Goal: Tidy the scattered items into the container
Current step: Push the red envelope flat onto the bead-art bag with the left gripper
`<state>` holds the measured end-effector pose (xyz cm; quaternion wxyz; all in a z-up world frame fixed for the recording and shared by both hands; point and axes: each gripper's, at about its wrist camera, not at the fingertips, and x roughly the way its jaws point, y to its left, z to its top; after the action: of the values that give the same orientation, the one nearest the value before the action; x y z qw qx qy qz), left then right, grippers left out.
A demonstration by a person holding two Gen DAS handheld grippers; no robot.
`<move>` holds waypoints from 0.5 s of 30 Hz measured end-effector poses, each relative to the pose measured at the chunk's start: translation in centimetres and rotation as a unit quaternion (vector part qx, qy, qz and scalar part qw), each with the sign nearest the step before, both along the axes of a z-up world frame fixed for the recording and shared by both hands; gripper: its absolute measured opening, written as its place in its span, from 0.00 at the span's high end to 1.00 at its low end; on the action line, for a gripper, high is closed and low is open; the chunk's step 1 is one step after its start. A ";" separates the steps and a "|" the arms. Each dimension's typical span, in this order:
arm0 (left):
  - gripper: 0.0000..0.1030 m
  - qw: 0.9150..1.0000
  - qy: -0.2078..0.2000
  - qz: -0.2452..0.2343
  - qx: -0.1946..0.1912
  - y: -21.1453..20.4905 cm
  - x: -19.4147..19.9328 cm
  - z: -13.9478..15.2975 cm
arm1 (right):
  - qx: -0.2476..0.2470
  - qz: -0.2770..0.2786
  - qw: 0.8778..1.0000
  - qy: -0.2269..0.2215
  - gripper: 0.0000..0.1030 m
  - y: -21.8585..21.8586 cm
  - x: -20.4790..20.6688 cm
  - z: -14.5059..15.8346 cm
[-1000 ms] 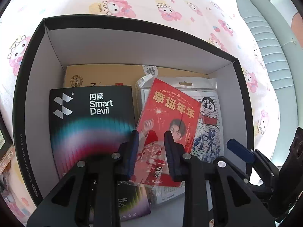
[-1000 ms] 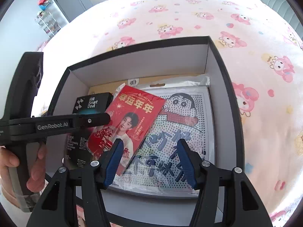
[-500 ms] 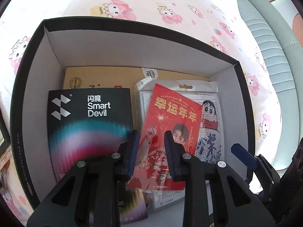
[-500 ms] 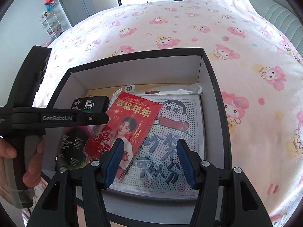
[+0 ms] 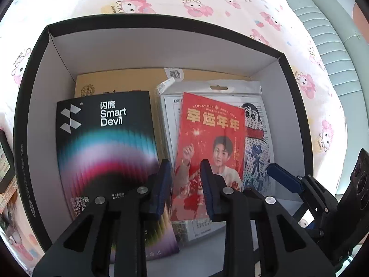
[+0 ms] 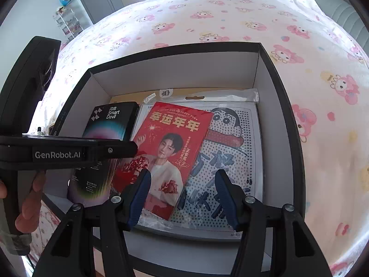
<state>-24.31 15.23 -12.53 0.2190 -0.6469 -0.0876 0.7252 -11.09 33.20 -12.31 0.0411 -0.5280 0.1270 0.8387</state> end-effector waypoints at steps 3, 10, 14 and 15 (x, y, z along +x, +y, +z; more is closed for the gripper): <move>0.77 1.000 -0.007 -0.006 -0.002 0.9 -0.7 -0.5 | -0.012 -0.003 1.000 -0.002 0.48 0.1 0.0 -0.2; 0.77 1.000 0.006 -0.002 -0.002 1.6 -1.9 0.2 | -0.012 -0.007 1.000 0.012 0.48 0.5 1.0 1.2; 0.77 1.000 -0.006 -0.009 -0.005 2.1 -2.3 -0.5 | -0.021 -0.009 1.000 0.008 0.48 0.6 0.8 1.1; 0.77 1.000 -0.007 -0.014 0.000 2.2 -2.9 -0.6 | -0.018 -0.006 1.000 0.008 0.48 0.5 0.8 1.1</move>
<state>-27.17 17.48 -13.13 0.2281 -0.6535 -0.0800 0.7173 -10.25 33.71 -11.23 0.0362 -0.5215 0.1455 0.8400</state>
